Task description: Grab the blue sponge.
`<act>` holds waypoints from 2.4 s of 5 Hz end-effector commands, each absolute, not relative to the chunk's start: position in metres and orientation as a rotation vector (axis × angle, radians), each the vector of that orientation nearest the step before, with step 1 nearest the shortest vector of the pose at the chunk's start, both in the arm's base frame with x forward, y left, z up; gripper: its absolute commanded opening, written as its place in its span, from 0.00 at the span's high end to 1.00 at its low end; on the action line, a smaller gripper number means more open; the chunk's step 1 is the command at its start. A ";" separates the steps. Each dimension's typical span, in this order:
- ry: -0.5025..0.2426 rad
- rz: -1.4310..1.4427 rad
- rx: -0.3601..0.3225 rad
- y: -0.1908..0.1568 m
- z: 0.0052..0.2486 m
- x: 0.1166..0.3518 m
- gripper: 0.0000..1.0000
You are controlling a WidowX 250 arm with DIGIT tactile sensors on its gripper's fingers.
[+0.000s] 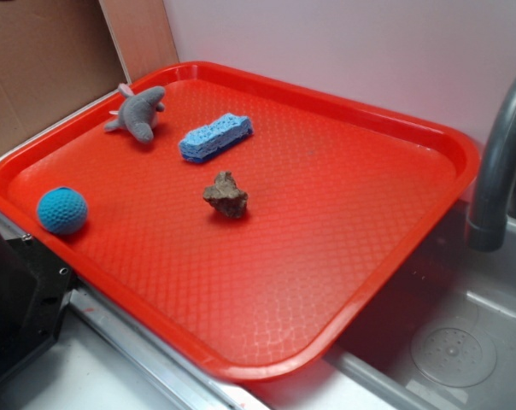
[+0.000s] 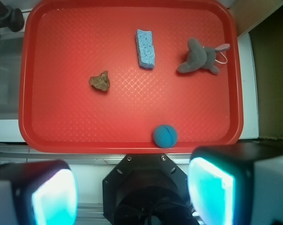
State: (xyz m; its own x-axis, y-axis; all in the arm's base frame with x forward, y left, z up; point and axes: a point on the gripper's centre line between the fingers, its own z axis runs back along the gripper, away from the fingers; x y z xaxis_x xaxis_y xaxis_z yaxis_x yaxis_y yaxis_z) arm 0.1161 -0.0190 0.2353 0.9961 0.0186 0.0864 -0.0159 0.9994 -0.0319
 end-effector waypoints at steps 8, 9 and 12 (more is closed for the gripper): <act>-0.199 0.200 -0.007 0.029 0.102 0.252 0.00; -0.163 0.207 0.015 0.034 0.077 0.265 0.00; -0.144 0.097 0.001 0.015 0.037 0.276 0.00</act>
State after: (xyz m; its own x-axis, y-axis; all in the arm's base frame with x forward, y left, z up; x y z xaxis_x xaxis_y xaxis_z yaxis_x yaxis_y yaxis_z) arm 0.2706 0.0135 0.0298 0.9891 0.0958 0.1116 -0.0957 0.9954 -0.0061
